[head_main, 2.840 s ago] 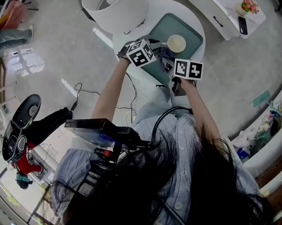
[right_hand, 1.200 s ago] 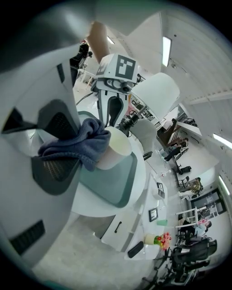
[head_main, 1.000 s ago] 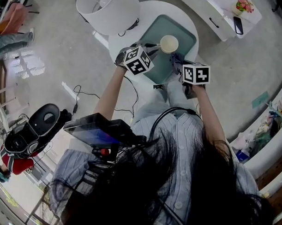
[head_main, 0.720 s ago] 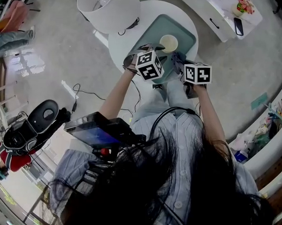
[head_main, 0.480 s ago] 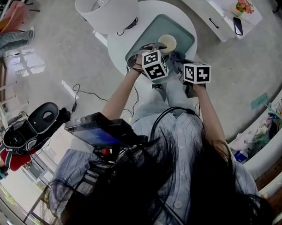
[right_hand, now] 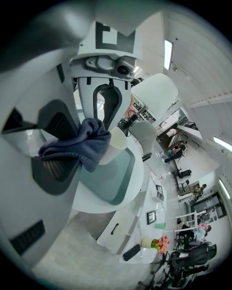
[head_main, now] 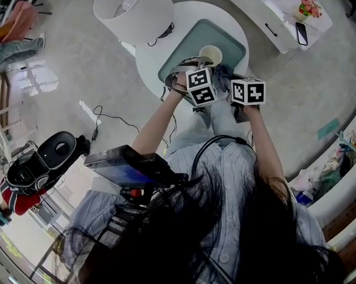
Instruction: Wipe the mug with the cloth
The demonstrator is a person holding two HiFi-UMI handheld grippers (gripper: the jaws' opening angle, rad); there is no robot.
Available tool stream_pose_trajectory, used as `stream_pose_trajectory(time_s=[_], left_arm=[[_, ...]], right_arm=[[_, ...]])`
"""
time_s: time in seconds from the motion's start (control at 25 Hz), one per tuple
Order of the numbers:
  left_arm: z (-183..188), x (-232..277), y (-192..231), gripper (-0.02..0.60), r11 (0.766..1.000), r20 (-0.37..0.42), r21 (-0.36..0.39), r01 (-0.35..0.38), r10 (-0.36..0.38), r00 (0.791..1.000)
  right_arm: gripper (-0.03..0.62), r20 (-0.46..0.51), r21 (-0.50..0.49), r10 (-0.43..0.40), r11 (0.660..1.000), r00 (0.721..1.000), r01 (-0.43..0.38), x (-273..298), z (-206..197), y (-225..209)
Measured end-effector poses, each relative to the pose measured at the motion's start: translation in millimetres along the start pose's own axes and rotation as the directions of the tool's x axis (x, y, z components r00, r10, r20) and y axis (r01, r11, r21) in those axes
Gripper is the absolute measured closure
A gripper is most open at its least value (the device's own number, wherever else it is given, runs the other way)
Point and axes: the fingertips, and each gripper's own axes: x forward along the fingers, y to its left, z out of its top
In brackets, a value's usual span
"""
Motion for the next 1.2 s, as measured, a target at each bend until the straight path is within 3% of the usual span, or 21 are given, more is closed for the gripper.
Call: stream_pose_trajectory(time_s=[0.28,0.56,0.8,1.0,1.08,1.2], left_arm=[[2,3,1,0.522,0.998,-0.007,0.057,0.021,-0.021,1.0],[-1,1,-4,0.534,0.986,-0.011,0.116,0.119,-0.118,0.993],[-10,-6,-13,0.537,0.945,-0.038,0.242,0.222,-0.22,0.975],[-18,-9,-20,0.54,0.887,-0.082,0.338,0.314,-0.304,0.949],[-17,-9,-20,0.54,0.893,-0.092,0.32,0.317,-0.304,0.948],[-15,-6,-20,0.538,0.931,-0.072,0.227,0.285,-0.276,0.959]], right_arm=[[0.496,0.0,0.0,-0.009,1.0,1.0,0.009,1,11,-9],[0.496,-0.007,-0.009,-0.025,1.0,1.0,0.025,2,23,-16],[0.496,-0.026,-0.03,-0.031,0.999,0.999,0.03,3,28,-18],[0.496,-0.039,-0.058,-0.029,0.998,0.999,0.027,8,33,-20],[0.496,-0.04,-0.064,-0.023,0.998,0.999,0.021,10,36,-20],[0.496,-0.046,-0.069,-0.019,0.997,0.999,0.016,12,37,-20]])
